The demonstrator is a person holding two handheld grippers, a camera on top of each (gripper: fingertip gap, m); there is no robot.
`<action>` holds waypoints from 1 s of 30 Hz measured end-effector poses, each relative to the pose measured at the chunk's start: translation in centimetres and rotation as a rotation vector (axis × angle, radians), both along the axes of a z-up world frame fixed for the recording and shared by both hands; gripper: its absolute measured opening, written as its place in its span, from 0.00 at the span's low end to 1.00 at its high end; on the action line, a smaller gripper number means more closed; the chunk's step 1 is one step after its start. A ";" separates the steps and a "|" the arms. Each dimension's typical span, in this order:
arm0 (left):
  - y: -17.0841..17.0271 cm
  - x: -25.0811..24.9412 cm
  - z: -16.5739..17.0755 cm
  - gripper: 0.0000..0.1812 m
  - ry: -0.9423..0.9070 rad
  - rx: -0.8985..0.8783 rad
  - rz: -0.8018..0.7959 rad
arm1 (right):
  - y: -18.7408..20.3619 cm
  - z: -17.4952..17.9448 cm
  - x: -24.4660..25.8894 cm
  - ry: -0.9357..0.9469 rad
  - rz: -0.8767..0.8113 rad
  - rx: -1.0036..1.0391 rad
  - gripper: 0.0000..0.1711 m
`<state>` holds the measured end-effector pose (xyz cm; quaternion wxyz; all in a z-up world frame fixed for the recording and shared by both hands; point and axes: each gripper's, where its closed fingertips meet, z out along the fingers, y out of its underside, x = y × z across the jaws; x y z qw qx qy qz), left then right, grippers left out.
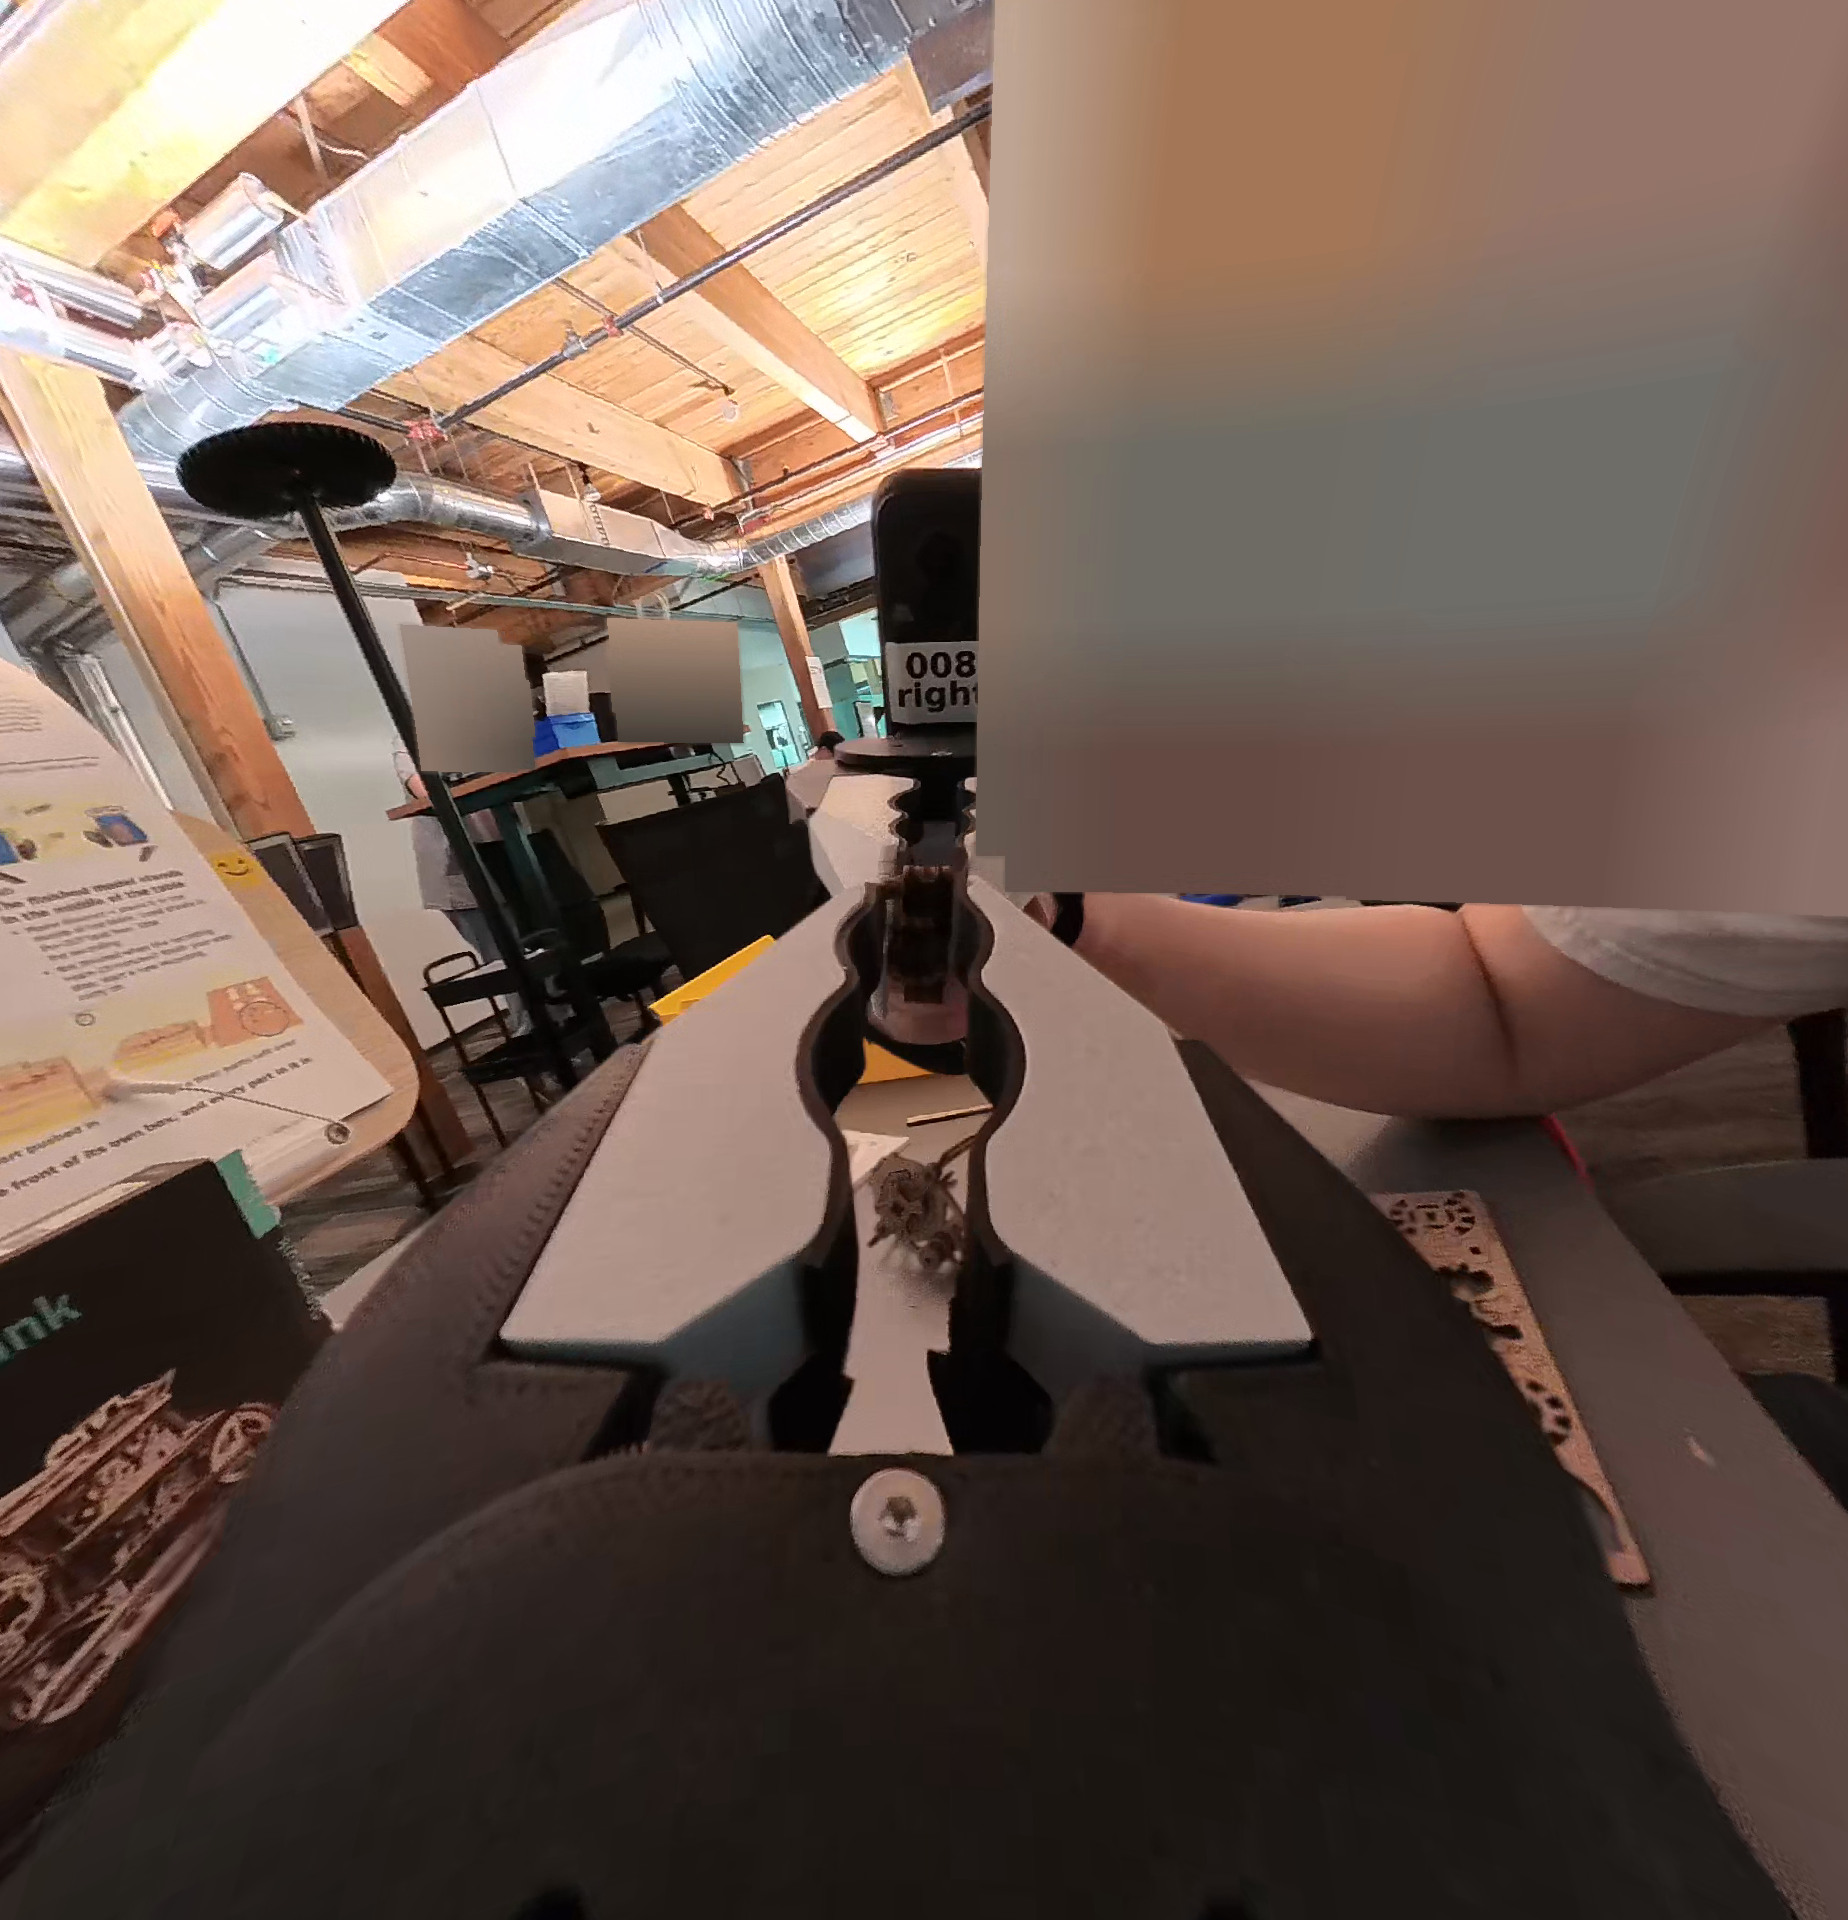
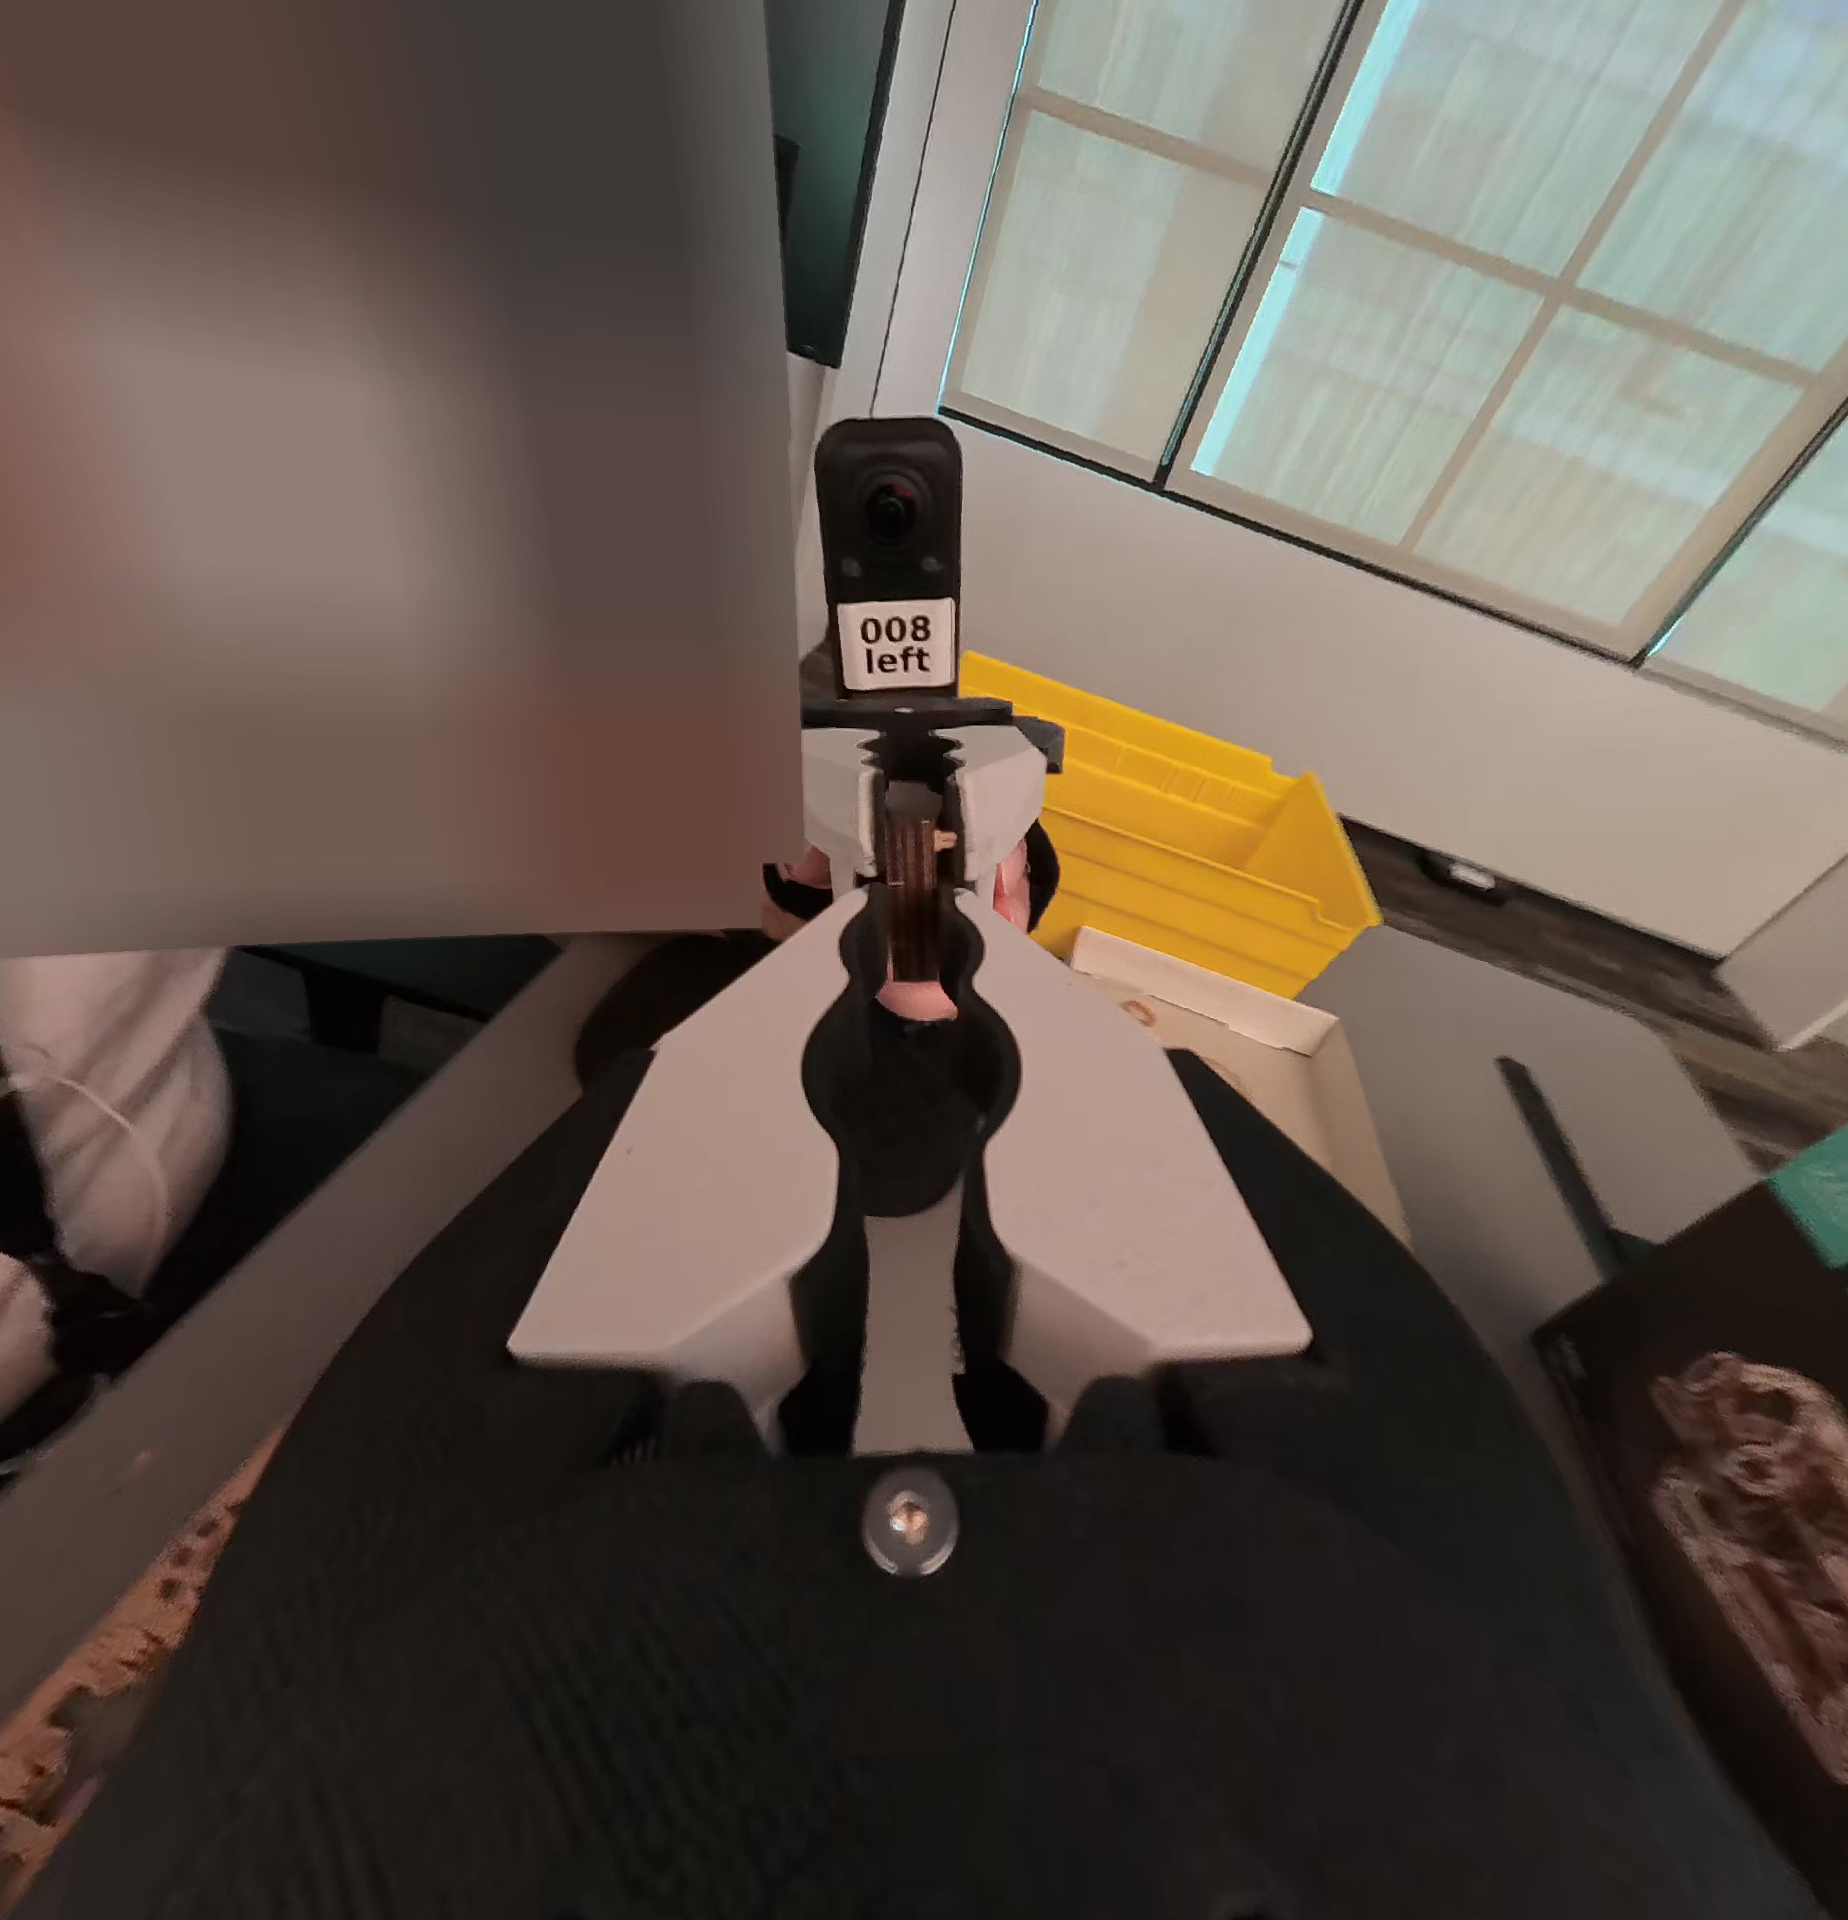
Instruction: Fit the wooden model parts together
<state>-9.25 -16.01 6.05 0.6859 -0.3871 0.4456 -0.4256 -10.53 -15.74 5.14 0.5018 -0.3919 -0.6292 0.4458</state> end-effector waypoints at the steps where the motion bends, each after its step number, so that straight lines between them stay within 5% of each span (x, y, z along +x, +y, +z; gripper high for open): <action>1: 0.0 0.0 0.0 0.06 0.001 0.021 0.011 | -0.1 0.0 0.0 0.007 -0.004 0.035 0.04; 30: -1.3 0.6 -0.5 0.06 0.054 0.125 0.028 | -1.5 -0.4 0.2 -0.002 0.062 0.092 0.04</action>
